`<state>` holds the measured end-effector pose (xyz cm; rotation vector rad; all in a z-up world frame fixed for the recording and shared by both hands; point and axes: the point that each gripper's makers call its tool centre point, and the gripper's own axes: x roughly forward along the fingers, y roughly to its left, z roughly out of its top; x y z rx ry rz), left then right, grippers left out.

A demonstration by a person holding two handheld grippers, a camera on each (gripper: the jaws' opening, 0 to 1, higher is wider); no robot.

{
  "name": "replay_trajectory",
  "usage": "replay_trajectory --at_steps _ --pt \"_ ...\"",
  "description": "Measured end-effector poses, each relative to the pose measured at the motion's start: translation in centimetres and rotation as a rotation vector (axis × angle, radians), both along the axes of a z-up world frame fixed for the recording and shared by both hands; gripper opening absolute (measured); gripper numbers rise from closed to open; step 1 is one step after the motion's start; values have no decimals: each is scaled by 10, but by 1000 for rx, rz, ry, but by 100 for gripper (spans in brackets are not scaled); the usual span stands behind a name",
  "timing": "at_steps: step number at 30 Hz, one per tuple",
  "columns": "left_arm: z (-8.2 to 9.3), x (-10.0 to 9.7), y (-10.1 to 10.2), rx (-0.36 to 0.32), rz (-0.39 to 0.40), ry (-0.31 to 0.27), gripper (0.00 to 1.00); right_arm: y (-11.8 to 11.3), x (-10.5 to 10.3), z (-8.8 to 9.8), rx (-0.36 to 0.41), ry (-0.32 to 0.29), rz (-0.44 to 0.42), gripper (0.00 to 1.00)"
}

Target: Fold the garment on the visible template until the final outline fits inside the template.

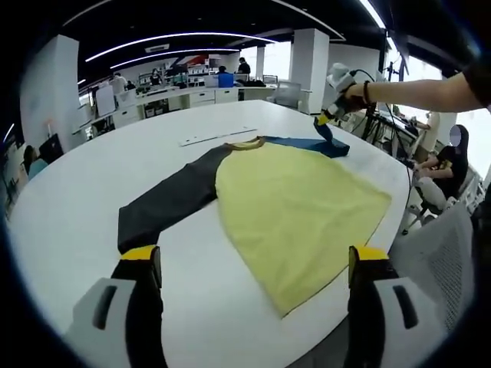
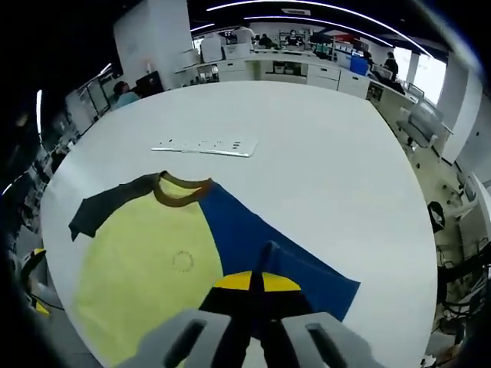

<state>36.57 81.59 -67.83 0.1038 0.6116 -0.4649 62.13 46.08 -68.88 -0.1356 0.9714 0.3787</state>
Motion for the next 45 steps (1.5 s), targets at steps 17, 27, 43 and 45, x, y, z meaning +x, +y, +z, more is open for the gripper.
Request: replay_trajectory --at_steps 17,27,43,45 --pt "-3 -2 4 10 -1 11 99 35 0 2 -25 7 75 0" --pt "-1 -2 6 3 7 4 99 55 3 6 -17 4 100 0" --pt "-6 -4 8 3 11 15 99 98 0 2 -2 23 152 0" --pt "-7 -4 9 5 12 17 99 104 -1 4 0 19 169 0"
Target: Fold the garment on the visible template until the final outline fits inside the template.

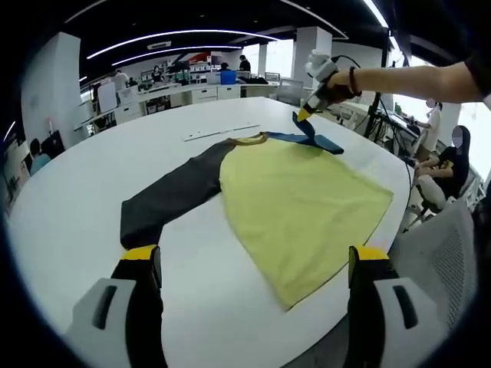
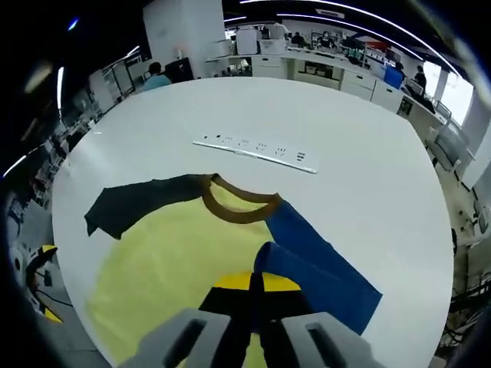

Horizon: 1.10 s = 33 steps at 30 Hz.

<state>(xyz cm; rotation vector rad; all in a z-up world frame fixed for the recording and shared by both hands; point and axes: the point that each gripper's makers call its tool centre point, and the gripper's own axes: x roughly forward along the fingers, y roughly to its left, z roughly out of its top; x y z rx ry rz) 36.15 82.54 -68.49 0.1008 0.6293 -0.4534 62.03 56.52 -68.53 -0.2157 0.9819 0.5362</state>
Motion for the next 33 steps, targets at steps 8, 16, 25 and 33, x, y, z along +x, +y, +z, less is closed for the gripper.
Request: replay_trajectory --at_steps 8,16,25,33 --pt "1 2 1 -6 4 -5 99 18 0 3 19 -4 21 0" --pt "0 1 2 -13 8 -6 99 35 0 5 36 -4 39 0" --pt "6 4 4 -40 26 -27 99 52 -2 4 56 -5 52 0" --pt "1 3 5 -32 24 -12 99 70 -3 7 74 -10 72 0"
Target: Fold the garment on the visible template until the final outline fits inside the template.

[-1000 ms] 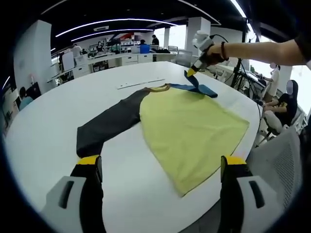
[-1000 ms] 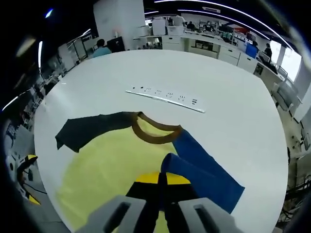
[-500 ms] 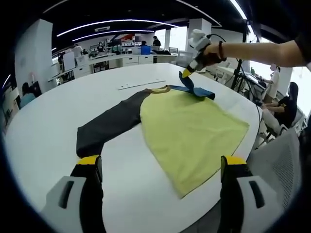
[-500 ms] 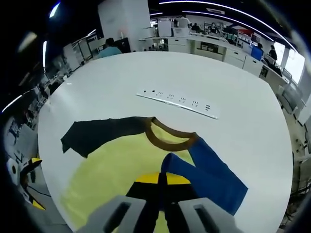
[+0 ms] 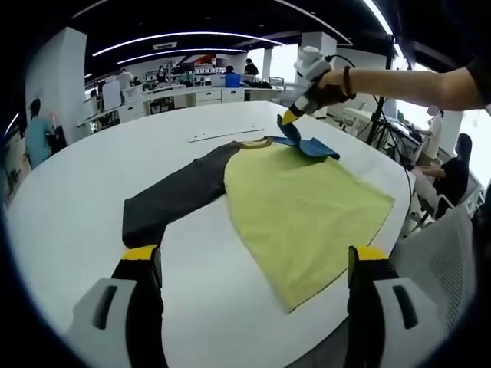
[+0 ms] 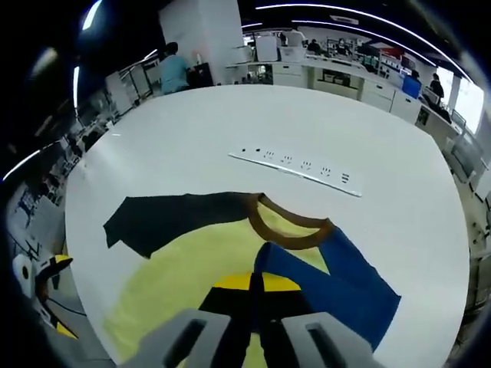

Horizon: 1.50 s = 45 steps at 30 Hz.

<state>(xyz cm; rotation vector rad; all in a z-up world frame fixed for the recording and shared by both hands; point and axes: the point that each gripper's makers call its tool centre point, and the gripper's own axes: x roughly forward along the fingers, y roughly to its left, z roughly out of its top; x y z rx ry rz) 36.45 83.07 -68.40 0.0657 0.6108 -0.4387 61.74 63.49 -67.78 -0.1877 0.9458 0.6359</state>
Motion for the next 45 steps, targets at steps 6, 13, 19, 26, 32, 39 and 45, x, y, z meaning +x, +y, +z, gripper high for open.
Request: replay_trajectory --at_steps 6,13,19,26,32,39,45 --pt "3 2 0 -15 2 -14 99 10 -2 0 7 3 10 0" --pt "2 1 1 -11 7 -12 98 19 -5 -4 -1 16 21 0" --pt "1 1 0 -9 2 -7 98 31 -1 -3 11 18 28 0" --pt "0 1 1 -7 2 -5 98 48 0 0 13 20 53 0" --pt "0 -1 3 -7 6 -3 98 61 -1 3 12 12 79 0" --pt "1 -2 9 1 19 -3 98 70 -4 1 2 5 100 0" --pt "-2 -4 12 10 23 5 98 82 -9 0 8 3 120 0"
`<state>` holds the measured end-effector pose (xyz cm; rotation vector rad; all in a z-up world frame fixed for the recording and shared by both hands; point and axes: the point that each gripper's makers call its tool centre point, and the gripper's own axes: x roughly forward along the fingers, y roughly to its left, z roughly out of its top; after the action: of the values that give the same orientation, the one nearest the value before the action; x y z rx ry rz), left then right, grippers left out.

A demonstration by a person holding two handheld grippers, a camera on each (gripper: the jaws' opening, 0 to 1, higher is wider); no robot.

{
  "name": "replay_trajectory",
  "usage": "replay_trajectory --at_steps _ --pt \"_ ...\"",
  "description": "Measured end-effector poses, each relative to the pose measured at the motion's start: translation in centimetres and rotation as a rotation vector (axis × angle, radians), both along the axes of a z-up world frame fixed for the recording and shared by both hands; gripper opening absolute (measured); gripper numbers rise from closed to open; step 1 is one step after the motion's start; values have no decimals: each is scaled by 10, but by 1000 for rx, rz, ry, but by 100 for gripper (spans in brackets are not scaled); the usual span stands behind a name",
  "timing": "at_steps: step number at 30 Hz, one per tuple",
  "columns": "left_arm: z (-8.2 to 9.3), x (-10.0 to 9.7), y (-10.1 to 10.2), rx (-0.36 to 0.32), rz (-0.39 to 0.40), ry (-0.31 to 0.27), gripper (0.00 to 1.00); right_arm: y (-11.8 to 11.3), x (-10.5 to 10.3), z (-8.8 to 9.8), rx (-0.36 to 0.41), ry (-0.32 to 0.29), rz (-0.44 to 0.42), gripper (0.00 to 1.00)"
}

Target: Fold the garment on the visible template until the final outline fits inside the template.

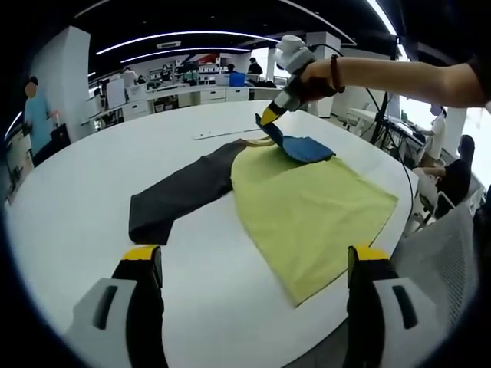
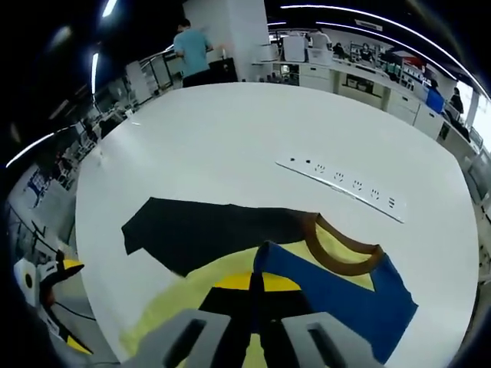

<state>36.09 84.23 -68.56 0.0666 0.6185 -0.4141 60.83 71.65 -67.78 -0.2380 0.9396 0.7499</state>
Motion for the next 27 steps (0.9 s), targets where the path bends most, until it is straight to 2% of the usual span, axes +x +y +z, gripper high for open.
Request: replay_trajectory --at_steps 16,27 --pt "-2 2 3 3 6 3 98 23 -12 0 29 10 49 0" --pt "-4 2 2 -6 6 6 98 35 -20 -9 21 21 71 0"
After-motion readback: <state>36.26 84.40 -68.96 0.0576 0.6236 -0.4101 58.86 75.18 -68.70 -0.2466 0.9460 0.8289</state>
